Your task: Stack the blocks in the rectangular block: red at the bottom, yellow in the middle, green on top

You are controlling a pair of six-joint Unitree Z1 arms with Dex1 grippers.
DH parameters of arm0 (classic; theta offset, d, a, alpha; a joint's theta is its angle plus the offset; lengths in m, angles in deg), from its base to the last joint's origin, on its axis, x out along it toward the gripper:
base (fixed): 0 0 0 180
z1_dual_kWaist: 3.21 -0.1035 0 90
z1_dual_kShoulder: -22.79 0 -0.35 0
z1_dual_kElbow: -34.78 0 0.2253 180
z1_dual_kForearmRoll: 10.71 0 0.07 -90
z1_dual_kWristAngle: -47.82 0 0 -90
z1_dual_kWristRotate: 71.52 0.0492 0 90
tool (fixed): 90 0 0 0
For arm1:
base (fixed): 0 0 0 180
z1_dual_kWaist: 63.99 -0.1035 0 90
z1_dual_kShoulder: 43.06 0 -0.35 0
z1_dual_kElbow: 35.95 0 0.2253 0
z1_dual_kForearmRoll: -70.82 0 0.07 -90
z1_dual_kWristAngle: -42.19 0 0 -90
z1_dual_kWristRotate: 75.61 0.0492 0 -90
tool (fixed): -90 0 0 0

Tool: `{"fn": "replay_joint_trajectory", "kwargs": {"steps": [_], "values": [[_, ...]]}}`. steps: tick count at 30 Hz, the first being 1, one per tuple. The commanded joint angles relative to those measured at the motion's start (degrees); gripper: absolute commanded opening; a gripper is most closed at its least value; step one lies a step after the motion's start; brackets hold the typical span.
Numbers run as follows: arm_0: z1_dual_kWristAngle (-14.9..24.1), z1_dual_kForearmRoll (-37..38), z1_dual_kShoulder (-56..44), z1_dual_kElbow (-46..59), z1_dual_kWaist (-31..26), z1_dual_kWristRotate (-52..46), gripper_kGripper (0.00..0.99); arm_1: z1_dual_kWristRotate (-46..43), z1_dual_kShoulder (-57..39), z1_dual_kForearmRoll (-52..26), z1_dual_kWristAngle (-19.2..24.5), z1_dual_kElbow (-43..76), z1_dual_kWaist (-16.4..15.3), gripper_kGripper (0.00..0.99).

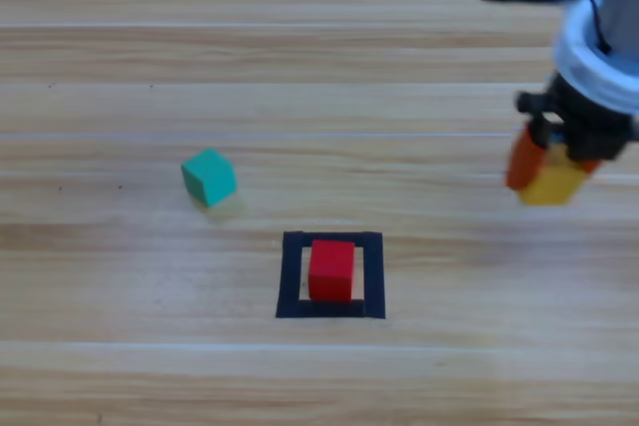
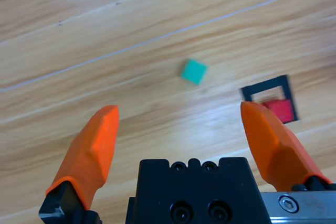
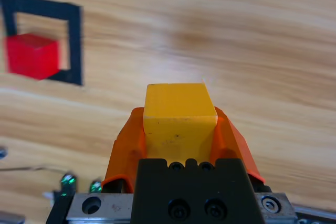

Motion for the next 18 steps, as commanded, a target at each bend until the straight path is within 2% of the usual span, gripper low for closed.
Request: {"fn": "replay_joint_trajectory", "kwargs": {"steps": [1, 4, 9, 11, 14, 18], "values": [[-4.53, -0.21, 1.15, 7.01, -13.30, 11.16, 0.990, 5.41, 5.66, 3.28, -1.91, -6.21, -9.60, 0.014], [-8.14, -0.21, 3.26, 9.12, -15.58, 16.79, 0.990, 9.19, 10.49, 6.62, -2.44, -13.41, -11.62, 0.014], [-14.47, -0.30, 4.14, 10.35, -18.84, 22.94, 0.990, 13.58, 23.76, 20.24, -1.65, -33.98, -14.52, 0.014], [-15.52, -0.30, 4.67, 10.52, -19.98, 24.26, 0.990, 14.38, 27.37, 23.58, -1.65, -39.78, -15.14, 0.014], [-20.18, -0.48, 6.25, 10.87, -23.14, 26.98, 0.990, 15.96, 29.48, 24.20, -2.17, -43.30, -15.84, 0.014], [-24.40, -0.56, 7.48, 11.84, -24.99, 28.91, 0.990, 18.42, 32.02, 24.29, -3.05, -46.90, -16.28, 0.014]]}}
